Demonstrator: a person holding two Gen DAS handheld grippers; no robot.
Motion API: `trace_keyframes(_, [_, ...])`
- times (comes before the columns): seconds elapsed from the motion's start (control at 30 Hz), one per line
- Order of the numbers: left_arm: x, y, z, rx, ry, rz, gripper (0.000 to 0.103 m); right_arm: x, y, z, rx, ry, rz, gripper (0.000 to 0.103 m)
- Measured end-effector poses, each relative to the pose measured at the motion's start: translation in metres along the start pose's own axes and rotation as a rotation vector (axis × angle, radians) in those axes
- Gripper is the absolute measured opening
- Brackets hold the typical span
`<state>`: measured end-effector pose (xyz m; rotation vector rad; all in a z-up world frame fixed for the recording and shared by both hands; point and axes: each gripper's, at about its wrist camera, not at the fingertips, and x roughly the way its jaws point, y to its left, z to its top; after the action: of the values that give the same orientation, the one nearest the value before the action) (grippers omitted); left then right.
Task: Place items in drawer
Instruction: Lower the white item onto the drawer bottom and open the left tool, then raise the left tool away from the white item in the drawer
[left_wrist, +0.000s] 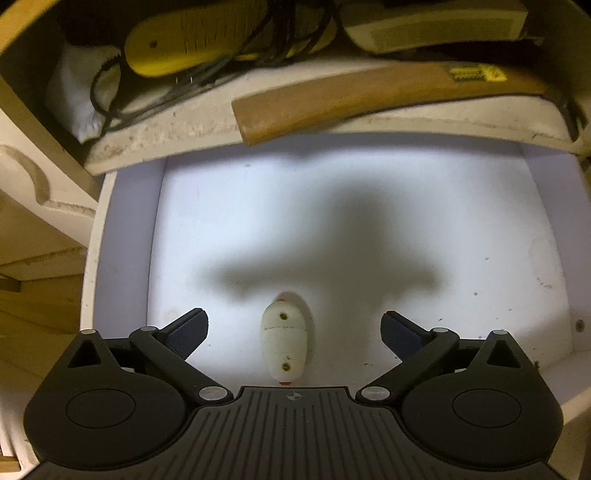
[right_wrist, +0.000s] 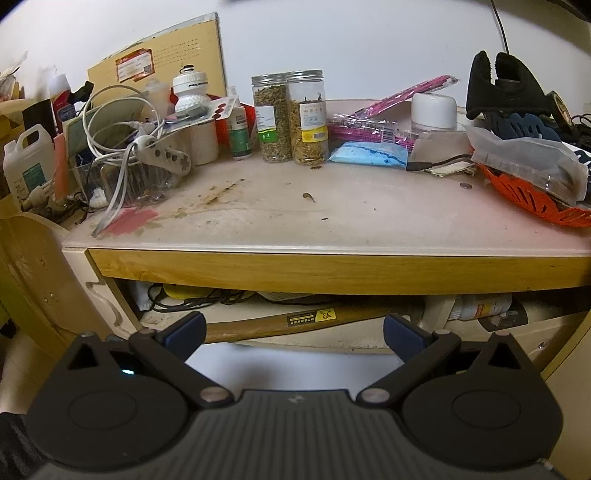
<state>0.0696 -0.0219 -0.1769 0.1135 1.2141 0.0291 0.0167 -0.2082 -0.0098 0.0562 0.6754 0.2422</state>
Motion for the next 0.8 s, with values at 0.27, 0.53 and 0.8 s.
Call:
trace_keyframes(0.27, [-0.041, 0.000, 0.008, -0.013, -0.072, 0.004, 0.103, 0.001, -0.001, -0.002, 0.000, 0.013, -0.003, 0.103])
trace_keyframes(0.53, [-0.059, 0.000, 0.006, -0.036, -0.127, -0.019, 0.103, 0.002, -0.001, -0.003, -0.001, 0.027, -0.006, 0.103])
trace_keyframes(0.8, [-0.089, 0.004, -0.003, -0.042, -0.186, -0.034, 0.103, 0.002, -0.002, -0.005, -0.001, 0.040, -0.008, 0.102])
